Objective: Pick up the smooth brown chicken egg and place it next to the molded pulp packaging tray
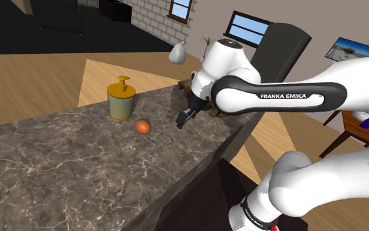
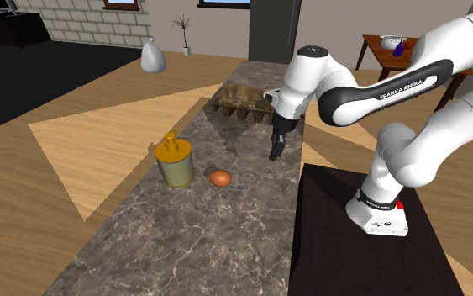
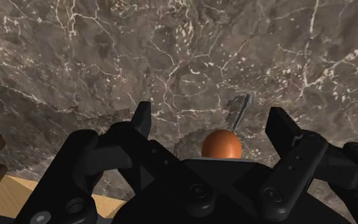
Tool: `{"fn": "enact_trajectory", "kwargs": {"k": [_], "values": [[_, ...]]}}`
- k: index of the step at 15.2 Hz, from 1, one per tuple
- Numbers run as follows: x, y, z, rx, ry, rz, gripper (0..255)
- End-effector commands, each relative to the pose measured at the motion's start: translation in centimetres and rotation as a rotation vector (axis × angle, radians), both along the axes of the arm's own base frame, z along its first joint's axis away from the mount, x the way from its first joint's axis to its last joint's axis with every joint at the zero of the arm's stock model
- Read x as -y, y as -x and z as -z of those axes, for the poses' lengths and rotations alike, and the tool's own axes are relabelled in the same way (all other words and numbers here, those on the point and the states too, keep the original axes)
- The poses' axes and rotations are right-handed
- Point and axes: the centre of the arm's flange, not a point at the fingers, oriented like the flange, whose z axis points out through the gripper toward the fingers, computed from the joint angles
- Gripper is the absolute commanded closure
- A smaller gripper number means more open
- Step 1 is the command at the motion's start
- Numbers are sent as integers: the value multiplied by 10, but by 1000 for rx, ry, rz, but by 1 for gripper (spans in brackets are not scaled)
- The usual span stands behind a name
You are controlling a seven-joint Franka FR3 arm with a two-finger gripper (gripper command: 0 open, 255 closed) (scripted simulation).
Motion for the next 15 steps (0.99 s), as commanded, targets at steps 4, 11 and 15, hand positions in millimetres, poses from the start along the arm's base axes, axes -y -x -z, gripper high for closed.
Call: {"fn": "enact_trajectory", "kwargs": {"k": [4, 11, 15], "values": [[-20, -36, 46, 99, -10, 3, 0], [-47, -91, 99, 231, -20, 8, 0], [-55, -111, 119, 270, -24, 10, 0]]}}
